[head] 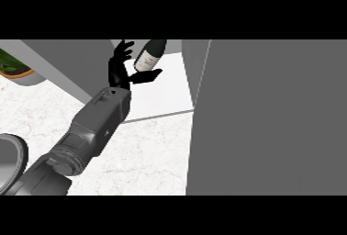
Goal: Pick up the wine, place it into the cabinet and close the cabinet
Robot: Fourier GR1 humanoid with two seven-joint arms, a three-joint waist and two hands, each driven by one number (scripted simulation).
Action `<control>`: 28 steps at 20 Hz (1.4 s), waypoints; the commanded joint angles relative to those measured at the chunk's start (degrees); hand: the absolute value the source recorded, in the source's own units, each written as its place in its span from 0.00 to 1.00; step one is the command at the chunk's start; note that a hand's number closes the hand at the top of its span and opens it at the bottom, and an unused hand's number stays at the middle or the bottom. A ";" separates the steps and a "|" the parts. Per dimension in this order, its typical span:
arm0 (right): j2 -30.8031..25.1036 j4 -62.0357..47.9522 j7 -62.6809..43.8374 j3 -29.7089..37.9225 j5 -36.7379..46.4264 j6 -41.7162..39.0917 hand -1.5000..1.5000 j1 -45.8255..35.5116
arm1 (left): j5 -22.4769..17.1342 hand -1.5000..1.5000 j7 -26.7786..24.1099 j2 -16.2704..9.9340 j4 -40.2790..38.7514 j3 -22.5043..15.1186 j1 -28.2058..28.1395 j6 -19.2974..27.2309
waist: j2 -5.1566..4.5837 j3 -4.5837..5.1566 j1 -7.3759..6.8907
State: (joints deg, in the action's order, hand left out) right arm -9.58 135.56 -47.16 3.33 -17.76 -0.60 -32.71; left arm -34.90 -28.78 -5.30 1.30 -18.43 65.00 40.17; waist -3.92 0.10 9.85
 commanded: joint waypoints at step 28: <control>-3.64 5.09 -6.95 4.45 -1.95 4.02 0.00 1.31 | -2.87 0.00 -7.89 -0.24 12.13 4.29 -1.08 -38.50 | 4.10 -0.10 -8.87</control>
State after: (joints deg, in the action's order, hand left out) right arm -11.78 136.29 -51.17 4.65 -16.62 2.61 -32.65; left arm -38.23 -39.76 -1.29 11.42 -14.22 64.03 6.32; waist -1.11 0.35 3.24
